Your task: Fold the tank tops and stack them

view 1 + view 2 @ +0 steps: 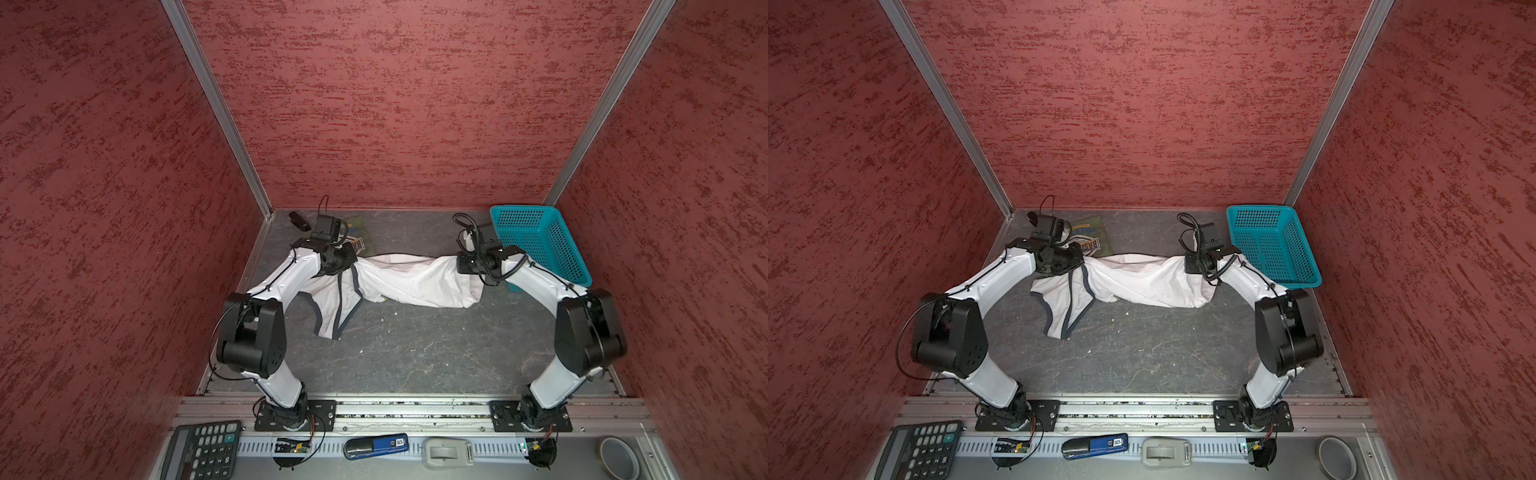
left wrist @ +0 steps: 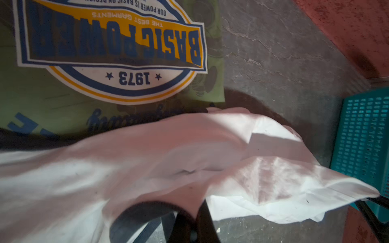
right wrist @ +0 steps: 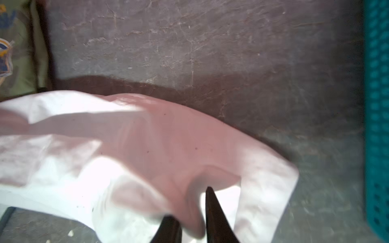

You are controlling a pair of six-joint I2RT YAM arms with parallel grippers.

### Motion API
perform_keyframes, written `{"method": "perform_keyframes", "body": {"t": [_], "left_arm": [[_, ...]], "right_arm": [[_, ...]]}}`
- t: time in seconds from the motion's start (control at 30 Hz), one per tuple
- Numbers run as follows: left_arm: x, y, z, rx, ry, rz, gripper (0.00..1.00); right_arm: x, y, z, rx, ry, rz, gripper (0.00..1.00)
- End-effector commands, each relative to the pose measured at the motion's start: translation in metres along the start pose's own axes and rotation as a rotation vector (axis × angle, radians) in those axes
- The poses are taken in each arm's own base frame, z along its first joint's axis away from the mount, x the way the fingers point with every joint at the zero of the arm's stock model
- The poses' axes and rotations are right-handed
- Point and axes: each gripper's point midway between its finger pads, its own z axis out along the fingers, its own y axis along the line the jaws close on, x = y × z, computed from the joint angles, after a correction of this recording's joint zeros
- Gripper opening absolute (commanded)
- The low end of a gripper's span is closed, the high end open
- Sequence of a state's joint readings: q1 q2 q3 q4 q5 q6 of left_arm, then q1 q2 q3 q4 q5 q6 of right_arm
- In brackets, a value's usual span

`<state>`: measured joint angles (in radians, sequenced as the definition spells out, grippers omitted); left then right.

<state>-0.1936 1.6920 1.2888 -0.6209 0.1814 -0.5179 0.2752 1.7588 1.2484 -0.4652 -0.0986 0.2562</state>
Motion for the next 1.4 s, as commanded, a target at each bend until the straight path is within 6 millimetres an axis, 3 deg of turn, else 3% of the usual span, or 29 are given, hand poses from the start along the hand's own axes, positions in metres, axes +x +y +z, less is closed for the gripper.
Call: {"method": "perform_keyframes", "body": {"t": [0.0,0.2,0.63,0.77,1.17,1.37], "left_arm": [[-0.005,0.002,0.003,-0.015,0.002,0.003,0.05],[0.001,0.007,0.008,-0.008,-0.002,-0.005,0.05],[0.009,0.008,0.010,0.024,-0.001,-0.021,0.05],[0.009,0.007,0.009,0.034,-0.001,-0.023,0.05],[0.013,-0.010,-0.005,0.132,-0.011,-0.040,0.05],[0.015,-0.021,-0.016,0.198,-0.023,-0.057,0.06]], "right_arm": [[-0.030,0.016,-0.002,-0.128,-0.055,0.026,0.33],[-0.028,0.015,-0.013,-0.201,-0.103,0.132,0.47],[-0.008,0.030,-0.010,-0.508,-0.239,0.567,0.56],[-0.014,0.033,0.001,-0.552,-0.247,0.592,0.47],[-0.024,0.012,0.021,-0.388,-0.246,0.585,0.14],[-0.019,0.008,0.033,-0.363,-0.221,0.588,0.15]]}}
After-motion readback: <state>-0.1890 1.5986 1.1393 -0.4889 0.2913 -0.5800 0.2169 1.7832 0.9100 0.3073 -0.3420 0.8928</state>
